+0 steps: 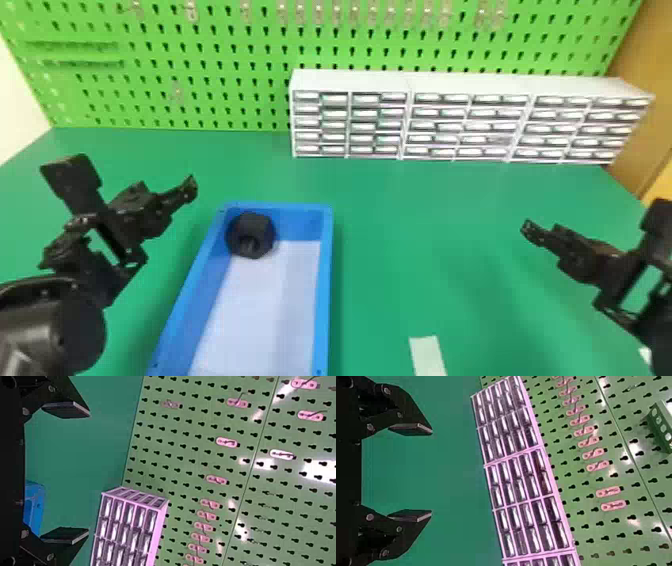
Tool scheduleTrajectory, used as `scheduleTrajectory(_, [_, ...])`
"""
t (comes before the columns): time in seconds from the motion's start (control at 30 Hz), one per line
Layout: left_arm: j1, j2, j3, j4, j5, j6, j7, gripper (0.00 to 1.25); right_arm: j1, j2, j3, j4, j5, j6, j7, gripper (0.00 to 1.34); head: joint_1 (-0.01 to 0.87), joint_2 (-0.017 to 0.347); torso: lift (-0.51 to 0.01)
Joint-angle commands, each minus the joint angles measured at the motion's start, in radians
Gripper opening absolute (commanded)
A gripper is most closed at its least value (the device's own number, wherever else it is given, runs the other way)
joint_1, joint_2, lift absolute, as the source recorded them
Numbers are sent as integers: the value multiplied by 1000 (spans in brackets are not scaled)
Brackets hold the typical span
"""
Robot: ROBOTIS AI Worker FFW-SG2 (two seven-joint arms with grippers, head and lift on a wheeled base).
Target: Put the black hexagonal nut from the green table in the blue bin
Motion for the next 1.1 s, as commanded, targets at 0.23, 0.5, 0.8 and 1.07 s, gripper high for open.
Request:
scheduleTrajectory(0.23, [-1, 1, 0, 1, -1, 0, 0, 1026, 0, -1, 2, 0, 2, 0, 0, 813, 666, 32, -100])
scheduleTrajectory(0.5, [-1, 1, -1, 0, -1, 0, 0, 1026, 0, -1, 2, 0, 2, 0, 0, 813, 666, 32, -100])
scheduleTrajectory(0.8, [-1, 1, -1, 0, -1, 0, 0, 1026, -2, -1, 4, 0, 2, 0, 0, 813, 666, 32, -100])
scheduleTrajectory(1.07, [-1, 1, -1, 0, -1, 0, 0, 1026, -3, -1, 6, 0, 2, 0, 0, 813, 666, 32, -100])
